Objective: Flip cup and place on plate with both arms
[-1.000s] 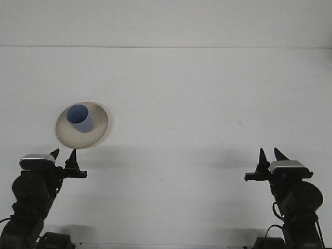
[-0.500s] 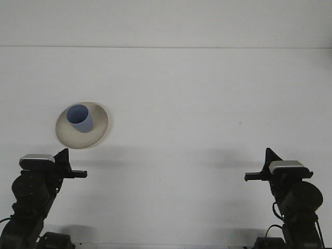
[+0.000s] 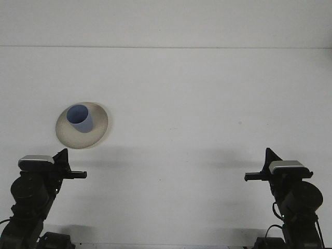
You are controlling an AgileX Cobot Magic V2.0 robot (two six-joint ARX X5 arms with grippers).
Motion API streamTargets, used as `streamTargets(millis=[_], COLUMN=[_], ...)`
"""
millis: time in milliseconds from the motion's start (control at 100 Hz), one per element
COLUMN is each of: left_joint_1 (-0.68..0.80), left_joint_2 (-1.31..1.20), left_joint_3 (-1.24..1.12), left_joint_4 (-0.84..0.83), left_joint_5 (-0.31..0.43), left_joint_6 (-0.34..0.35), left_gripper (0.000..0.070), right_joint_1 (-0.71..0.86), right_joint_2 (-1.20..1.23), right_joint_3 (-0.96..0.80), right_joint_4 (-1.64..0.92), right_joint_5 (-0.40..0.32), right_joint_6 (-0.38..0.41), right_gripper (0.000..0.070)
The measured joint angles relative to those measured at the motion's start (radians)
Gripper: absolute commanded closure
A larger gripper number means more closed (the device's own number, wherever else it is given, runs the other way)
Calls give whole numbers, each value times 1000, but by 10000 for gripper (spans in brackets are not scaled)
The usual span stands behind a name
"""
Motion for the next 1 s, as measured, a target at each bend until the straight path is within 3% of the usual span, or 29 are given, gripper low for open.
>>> streamTargets(millis=[590,1000], left_joint_1=[0,43], left_joint_2=[-35,-268], left_joint_3=[0,-324], left_joint_4=[11,444], left_joint_5=[0,0], left_joint_6=[2,21], left_gripper=[690,689], right_joint_1=[0,0], right_joint_2=[0,0], right_joint_3=[0,0], right_joint_4=[0,0], right_joint_5=[0,0], right_joint_6=[0,0], right_gripper=[700,700])
